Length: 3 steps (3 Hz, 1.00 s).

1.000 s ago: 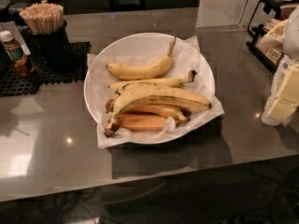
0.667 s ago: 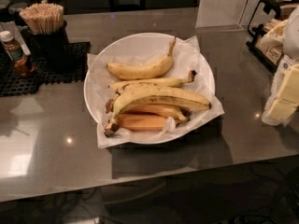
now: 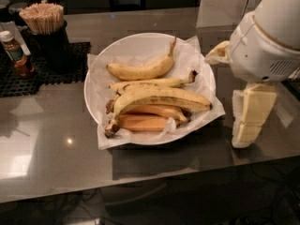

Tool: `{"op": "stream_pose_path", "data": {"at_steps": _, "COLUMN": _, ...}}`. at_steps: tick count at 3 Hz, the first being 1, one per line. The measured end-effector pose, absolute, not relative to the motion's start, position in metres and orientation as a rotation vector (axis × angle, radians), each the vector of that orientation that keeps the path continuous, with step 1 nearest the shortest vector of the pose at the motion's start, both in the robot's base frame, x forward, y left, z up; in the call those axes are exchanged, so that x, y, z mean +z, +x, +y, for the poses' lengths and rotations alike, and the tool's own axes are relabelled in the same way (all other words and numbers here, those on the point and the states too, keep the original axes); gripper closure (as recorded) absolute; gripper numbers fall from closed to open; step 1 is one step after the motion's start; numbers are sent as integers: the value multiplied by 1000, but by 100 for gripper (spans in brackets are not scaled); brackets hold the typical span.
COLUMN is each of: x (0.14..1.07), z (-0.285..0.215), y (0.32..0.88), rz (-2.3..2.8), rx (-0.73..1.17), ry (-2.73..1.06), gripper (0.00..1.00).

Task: Pick banana from white bowl

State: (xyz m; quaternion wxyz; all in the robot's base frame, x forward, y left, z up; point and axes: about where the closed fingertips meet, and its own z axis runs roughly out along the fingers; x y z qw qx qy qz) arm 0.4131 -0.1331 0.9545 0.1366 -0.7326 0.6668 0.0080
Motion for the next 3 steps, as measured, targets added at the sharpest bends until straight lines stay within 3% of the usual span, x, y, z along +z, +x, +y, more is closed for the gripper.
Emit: {"op": "stream_pose_path", "data": {"at_steps": 3, "x": 920, "z": -16, "y": 395, "rz": 1532, "rx": 117, "ry": -2515, "gripper": 0}}
